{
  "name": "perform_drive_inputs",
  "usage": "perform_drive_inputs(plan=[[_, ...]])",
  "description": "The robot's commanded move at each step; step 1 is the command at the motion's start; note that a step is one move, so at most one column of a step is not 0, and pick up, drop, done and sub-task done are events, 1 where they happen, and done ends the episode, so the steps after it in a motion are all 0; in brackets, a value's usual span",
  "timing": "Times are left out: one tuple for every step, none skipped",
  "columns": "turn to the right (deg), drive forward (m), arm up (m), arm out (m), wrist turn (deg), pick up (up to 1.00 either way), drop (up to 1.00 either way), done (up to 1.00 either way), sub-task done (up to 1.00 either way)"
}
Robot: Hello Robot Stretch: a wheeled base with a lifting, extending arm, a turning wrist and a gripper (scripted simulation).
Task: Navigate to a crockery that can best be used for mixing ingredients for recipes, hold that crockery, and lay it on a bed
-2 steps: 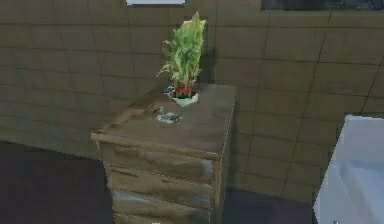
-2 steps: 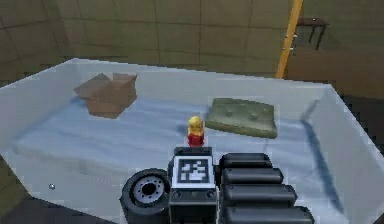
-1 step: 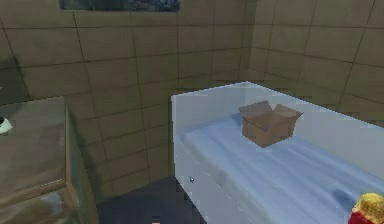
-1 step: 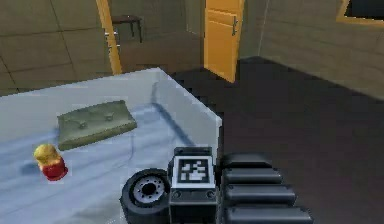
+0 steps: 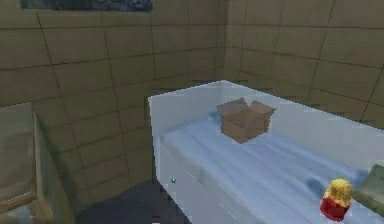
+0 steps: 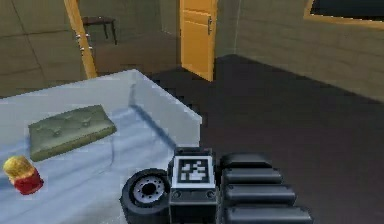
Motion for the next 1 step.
perform_drive_inputs(plan=[[-45.0,0.0,0.0,0.0,0.0,0.0,0.0,0.0,0.0]])
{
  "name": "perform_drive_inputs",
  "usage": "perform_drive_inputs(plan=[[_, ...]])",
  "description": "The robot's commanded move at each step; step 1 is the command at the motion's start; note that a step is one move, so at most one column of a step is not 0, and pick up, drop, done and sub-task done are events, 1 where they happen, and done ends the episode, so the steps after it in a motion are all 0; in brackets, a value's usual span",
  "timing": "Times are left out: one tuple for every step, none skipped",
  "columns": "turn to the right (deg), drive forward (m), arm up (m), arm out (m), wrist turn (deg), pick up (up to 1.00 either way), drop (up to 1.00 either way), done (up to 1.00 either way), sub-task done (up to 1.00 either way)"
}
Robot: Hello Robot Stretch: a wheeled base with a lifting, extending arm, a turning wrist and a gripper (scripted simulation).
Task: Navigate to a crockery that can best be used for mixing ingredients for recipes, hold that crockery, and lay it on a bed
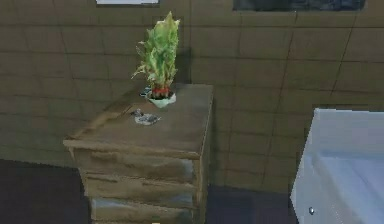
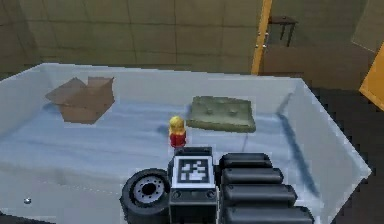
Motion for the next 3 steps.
perform_drive_inputs(plan=[[-39.0,0.0,0.0,0.0,0.0,0.0,0.0,0.0,0.0],[45.0,0.0,0.0,0.0,0.0,0.0,0.0,0.0,0.0],[45.0,0.0,0.0,0.0,0.0,0.0,0.0,0.0,0.0]])
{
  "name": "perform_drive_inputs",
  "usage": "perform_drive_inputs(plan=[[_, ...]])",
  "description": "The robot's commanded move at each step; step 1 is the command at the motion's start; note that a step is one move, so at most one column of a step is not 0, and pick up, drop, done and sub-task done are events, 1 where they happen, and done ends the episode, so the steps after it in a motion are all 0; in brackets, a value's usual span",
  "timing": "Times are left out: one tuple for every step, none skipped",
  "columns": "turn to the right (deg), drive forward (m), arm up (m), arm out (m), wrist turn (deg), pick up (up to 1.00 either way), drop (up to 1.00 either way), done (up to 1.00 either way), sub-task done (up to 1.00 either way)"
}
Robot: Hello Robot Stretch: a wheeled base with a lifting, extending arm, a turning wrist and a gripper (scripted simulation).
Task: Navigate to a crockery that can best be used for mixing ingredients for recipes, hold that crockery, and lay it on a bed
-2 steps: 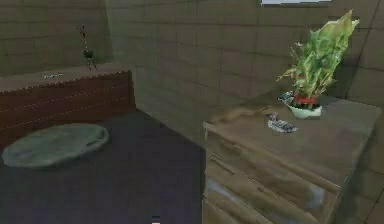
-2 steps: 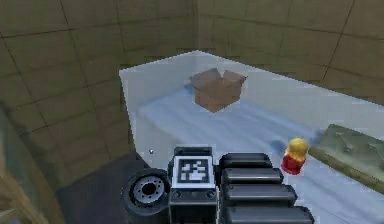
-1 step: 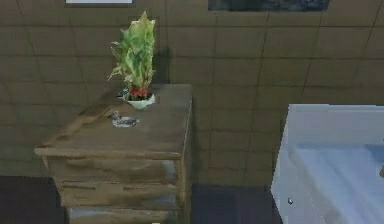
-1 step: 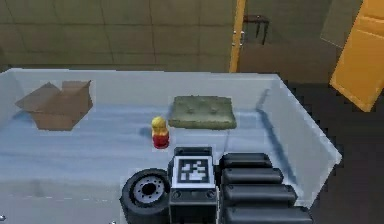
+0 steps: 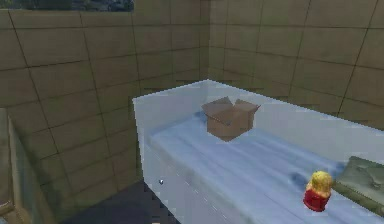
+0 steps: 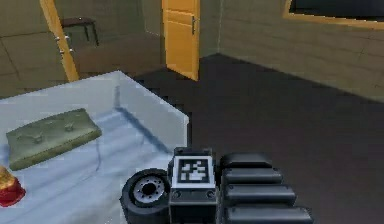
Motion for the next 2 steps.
perform_drive_inputs(plan=[[27.0,0.0,0.0,0.0,0.0,0.0,0.0,0.0,0.0],[0.0,0.25,0.0,0.0,0.0,0.0,0.0,0.0,0.0]])
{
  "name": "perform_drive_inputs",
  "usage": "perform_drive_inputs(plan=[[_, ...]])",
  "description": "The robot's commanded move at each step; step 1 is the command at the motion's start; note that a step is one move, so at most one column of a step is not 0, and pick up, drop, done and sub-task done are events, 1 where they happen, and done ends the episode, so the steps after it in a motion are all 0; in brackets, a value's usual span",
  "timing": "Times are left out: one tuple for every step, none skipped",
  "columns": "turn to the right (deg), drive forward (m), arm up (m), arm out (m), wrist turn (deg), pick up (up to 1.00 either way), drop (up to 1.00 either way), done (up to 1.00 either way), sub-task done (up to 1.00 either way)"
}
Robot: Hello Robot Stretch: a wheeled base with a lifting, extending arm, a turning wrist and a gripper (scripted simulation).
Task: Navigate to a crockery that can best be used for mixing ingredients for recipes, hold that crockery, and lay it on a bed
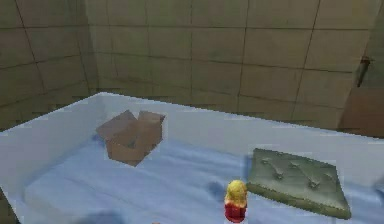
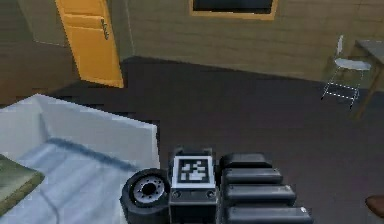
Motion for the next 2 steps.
perform_drive_inputs(plan=[[-45.0,0.0,0.0,0.0,0.0,0.0,0.0,0.0,0.0],[-45.0,0.0,0.0,0.0,0.0,0.0,0.0,0.0,0.0]])
